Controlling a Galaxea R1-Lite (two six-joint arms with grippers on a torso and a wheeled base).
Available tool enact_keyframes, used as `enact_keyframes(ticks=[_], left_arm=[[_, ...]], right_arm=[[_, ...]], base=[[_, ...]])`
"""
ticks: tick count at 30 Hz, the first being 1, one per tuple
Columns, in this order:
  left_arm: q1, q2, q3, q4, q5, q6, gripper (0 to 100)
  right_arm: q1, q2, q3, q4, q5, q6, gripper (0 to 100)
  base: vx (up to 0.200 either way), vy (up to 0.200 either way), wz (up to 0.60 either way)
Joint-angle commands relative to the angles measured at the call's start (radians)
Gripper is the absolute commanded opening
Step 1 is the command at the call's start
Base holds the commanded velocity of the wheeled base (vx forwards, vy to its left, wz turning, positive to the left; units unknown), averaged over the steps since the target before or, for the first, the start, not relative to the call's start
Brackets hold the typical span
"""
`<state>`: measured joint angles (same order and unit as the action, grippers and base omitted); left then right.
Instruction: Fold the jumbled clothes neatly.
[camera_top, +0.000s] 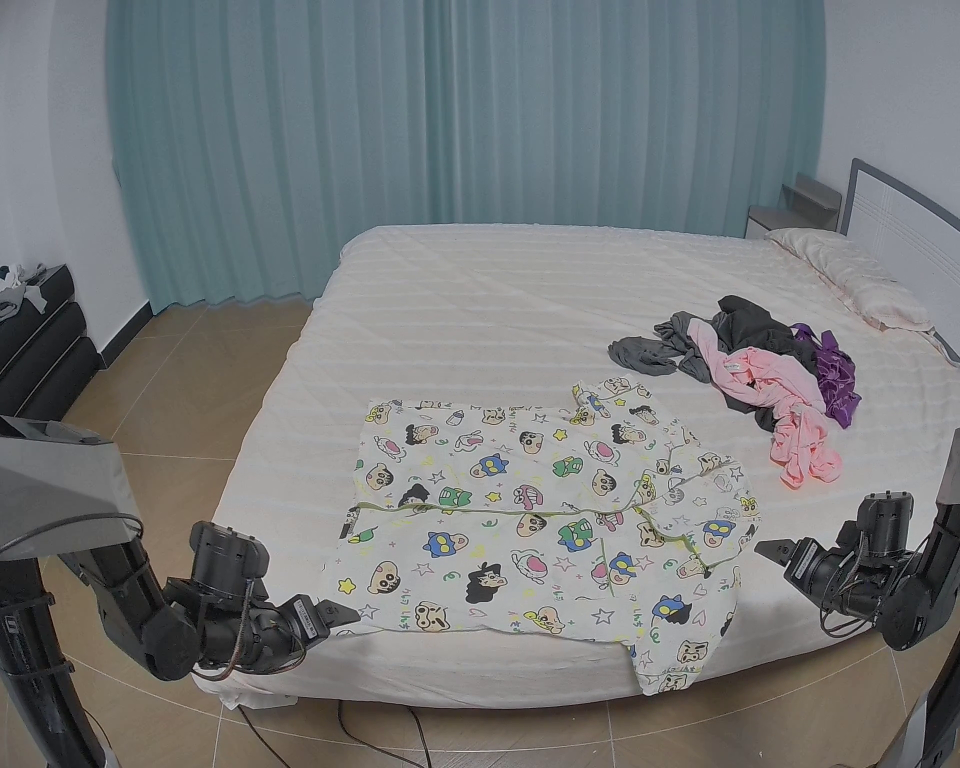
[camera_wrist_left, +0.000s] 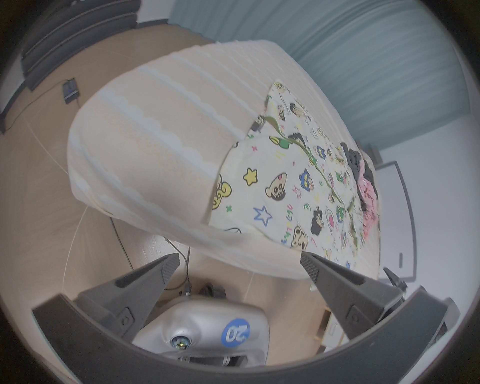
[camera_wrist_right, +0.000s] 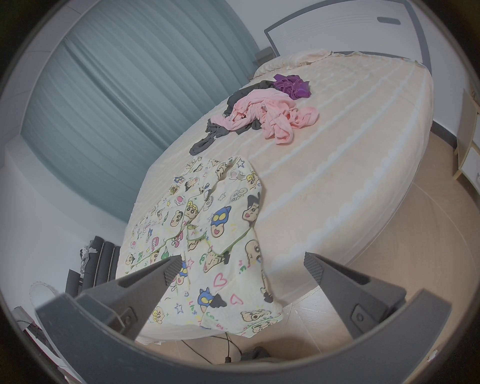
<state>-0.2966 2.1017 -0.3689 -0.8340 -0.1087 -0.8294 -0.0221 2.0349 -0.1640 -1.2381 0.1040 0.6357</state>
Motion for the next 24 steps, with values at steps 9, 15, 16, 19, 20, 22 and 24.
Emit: enact_keyframes(ticks=[9,15,16,19,20,22,24], left_arm=[[-0.133,0.179,-0.041,-0.169,0.207,-0.034,100],[-0.150,0.218,-0.068,-0.175,0.270,-0.031,100],[-0.148,0.219,-0.079,-0.175,0.268,-0.033,100],[-0.141,0.230,-0.136,-0.169,0.270,-0.037,100],[-0.141,0.235,-0.145,-0.168,0.271,-0.037,100],[-0.139,0.242,-0.168,-0.163,0.273,-0.034,100],[-0.136,0.251,-0.185,-0.146,0.277,-0.028,100]], right_arm=[[0.073,0.013,-0.005,-0.064,-0.004,0.027,100],[0.073,0.015,0.000,-0.064,-0.004,0.030,100],[0.073,0.013,0.000,-0.064,-0.004,0.030,100],[0.073,0.013,0.001,-0.066,-0.004,0.030,100],[0.073,0.013,0.003,-0.066,-0.004,0.030,100],[0.073,0.010,0.005,-0.066,-0.006,0.030,100],[0.073,0.007,0.008,-0.066,-0.006,0.030,100]], base=[[0.000,0.000,0.00],[0.000,0.000,0.00],[0.000,0.000,0.00],[0.000,0.000,0.00],[0.000,0.000,0.00],[0.000,0.000,0.00],[0.000,0.000,0.00]])
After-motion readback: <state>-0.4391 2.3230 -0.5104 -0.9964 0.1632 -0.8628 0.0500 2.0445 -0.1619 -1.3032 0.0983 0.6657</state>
